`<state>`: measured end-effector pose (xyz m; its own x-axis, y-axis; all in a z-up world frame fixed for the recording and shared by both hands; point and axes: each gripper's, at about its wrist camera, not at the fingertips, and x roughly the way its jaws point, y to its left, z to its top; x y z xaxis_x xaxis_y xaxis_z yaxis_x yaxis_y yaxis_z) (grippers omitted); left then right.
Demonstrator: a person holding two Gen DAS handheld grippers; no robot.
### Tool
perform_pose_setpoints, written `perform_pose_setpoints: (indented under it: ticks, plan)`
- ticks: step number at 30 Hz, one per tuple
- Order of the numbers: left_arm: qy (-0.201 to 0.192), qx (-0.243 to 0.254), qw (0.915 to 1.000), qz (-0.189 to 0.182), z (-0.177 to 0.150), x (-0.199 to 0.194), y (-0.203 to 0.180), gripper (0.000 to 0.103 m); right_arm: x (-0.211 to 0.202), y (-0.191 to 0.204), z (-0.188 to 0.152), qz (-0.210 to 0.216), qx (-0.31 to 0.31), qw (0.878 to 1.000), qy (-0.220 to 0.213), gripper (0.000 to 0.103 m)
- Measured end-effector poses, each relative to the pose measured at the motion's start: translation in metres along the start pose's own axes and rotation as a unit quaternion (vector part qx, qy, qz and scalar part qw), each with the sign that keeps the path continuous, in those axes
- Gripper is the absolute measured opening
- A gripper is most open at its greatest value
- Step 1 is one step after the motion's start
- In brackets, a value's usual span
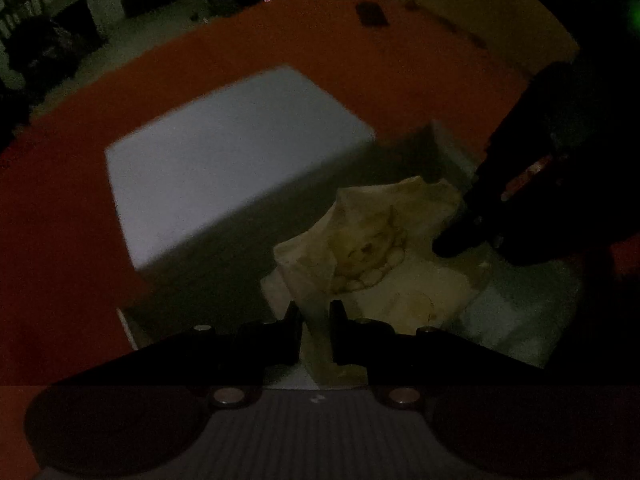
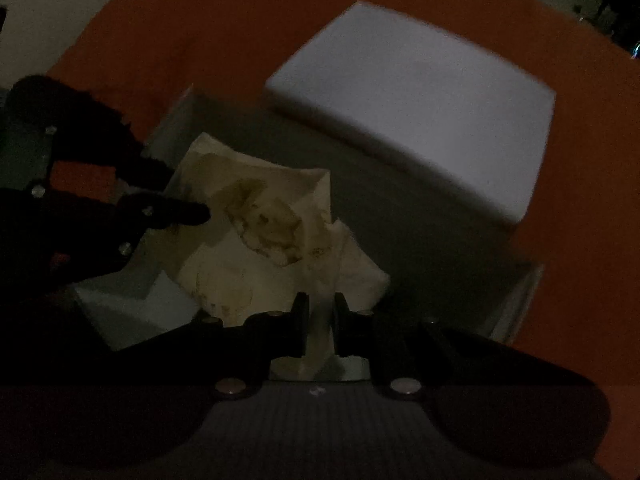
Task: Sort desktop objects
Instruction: 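Lower the tissue bag into the white box and open both tools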
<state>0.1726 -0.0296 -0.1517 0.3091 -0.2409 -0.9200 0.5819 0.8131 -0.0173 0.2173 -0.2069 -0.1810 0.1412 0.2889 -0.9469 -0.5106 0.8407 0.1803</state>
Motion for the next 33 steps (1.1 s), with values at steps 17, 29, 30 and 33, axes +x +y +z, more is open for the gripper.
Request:
perform_pose_setpoints:
  ticks: [17, 29, 30, 33]
  plan:
    - [0.057, 0.038, 0.9976, 0.003, -0.035, 0.059, -0.02, 0.011, 0.059, 0.016, -0.024, -0.002, -0.017, 1.0, 0.01, 0.013]
    - [0.042, 0.073, 0.9963, 0.015, -0.051, 0.058, -0.031, 0.013, 0.087, 0.033, -0.036, -0.011, -0.031, 0.999, 0.039, 0.021]
    - [0.041, 0.075, 0.9962, 0.016, -0.053, 0.058, -0.031, 0.014, 0.089, 0.033, -0.036, -0.011, -0.027, 0.999, 0.04, 0.023]
    - [0.038, 0.065, 0.997, 0.018, -0.057, 0.055, -0.03, 0.024, 0.089, 0.032, -0.033, -0.002, -0.009, 0.999, 0.043, 0.046]
